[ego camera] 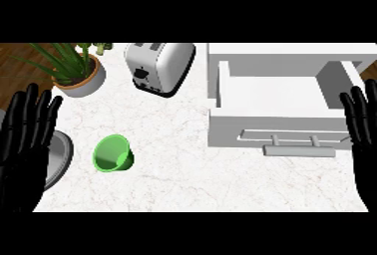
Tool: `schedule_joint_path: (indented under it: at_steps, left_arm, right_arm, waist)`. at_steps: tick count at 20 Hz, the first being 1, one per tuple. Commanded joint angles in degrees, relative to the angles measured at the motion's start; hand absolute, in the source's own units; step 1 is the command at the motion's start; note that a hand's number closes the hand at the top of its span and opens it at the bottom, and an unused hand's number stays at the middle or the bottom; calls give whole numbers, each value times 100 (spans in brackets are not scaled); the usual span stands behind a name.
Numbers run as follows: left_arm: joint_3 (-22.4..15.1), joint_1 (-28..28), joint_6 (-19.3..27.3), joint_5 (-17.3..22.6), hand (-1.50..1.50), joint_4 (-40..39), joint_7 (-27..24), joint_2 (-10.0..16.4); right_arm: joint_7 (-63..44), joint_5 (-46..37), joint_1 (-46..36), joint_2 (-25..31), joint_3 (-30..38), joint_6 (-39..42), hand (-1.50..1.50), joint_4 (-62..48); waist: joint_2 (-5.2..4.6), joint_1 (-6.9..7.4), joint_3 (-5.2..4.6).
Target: Pick up the cup, place it into the drawer and close the drawer
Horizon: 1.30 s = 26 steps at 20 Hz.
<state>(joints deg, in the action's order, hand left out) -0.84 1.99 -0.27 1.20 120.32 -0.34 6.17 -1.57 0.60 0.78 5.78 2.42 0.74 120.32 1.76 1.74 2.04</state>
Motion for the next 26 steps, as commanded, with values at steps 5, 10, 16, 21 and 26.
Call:
schedule_joint_path:
  at_steps: [5, 10, 16, 21, 26]
  left_arm:
    - [-330, 574, -1078, 798, -150, 369, -397, 281]
    - [-234, 1016, -1169, 1852, -150, 51, 68, -36]
    - [457, 921, -1559, 2422, -150, -542, 156, 225]
    - [560, 1237, -1790, 1756, -150, -1324, -656, 115]
    - [901, 765, -1626, 1318, -150, -2157, -1070, 180]
  right_arm:
    - [205, -49, -61, -83, 36, -66, -150, 20]
    - [106, -286, -53, 143, -199, 229, -150, -337]
    - [98, -198, -161, 246, 10, 393, -150, -382]
    - [-197, -17, -211, 247, 67, 467, -150, -73]
    - [-63, 182, -660, 467, 503, 613, -150, -659]
  waist:
    - [-167, -146, -208]
    - [-177, -139, -207]
    - [-176, -163, -206]
    - [-173, -167, -207]
    - [-179, -172, -206]
